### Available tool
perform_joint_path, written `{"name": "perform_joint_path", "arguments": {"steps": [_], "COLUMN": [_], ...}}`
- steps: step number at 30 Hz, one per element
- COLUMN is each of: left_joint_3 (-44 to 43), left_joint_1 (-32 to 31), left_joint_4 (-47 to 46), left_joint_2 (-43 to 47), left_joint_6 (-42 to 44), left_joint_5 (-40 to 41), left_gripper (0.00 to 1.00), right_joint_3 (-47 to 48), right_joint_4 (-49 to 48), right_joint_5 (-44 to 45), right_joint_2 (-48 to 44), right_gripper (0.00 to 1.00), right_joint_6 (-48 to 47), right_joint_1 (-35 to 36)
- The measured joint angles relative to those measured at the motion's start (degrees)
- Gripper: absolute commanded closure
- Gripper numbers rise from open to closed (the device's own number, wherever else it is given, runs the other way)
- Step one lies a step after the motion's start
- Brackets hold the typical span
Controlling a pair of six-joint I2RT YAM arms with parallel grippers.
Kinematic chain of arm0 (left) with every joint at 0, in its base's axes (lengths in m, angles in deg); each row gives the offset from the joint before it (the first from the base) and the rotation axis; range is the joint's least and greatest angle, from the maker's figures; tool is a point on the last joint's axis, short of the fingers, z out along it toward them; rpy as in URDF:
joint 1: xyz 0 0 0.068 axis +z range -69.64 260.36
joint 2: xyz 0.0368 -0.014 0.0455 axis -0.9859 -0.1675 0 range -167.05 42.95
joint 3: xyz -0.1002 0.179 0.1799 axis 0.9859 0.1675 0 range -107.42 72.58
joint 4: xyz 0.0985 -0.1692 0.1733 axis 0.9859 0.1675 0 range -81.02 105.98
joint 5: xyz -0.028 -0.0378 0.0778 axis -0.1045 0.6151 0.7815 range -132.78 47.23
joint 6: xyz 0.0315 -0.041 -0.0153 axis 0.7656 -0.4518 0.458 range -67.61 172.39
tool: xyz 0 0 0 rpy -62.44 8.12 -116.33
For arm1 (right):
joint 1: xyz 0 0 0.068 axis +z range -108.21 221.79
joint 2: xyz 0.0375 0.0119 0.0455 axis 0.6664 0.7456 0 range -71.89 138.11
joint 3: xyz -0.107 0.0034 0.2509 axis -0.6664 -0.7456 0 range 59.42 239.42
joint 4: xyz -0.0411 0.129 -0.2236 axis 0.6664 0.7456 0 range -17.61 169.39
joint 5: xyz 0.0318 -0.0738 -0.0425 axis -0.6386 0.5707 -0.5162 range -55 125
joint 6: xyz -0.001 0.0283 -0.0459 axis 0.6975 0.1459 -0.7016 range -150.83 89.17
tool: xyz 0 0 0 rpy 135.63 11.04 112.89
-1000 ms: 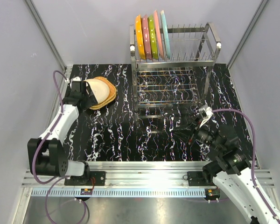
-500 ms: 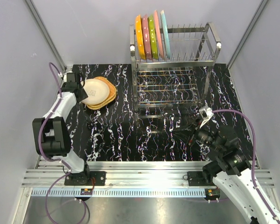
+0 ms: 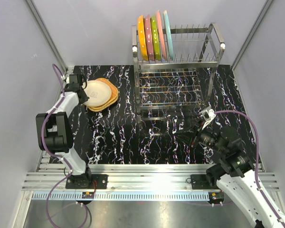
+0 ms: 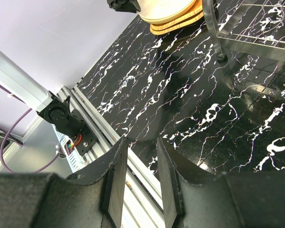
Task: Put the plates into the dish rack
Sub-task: Grab a plate with the left arm
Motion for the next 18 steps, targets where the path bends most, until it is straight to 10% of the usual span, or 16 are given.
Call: {"name": "perform_joint_path", "arguments": {"steps": [6,18], "left_joint_3": [-0.13,-0.83], "left_joint_1": [0.02,0.42], "left_joint_4": [-1.01,-0.46], "left_joint_2": [-0.15,1.36], "left_joint_6": [0.04,-0.42], "left_joint_5": [0.42,0.37], "left_gripper": [0.99,1.00], "right_joint_3": [-0.09,-0.22], "right_joint_4": [-0.02,0.00], "right_joint_5": [0.04,0.22], "right_joint_2": [0.50,0.52], "right_gripper": [0.62,0.62], "right_joint_6": [0.00,0.00], "right_joint_1": [0.00,0.00]}}
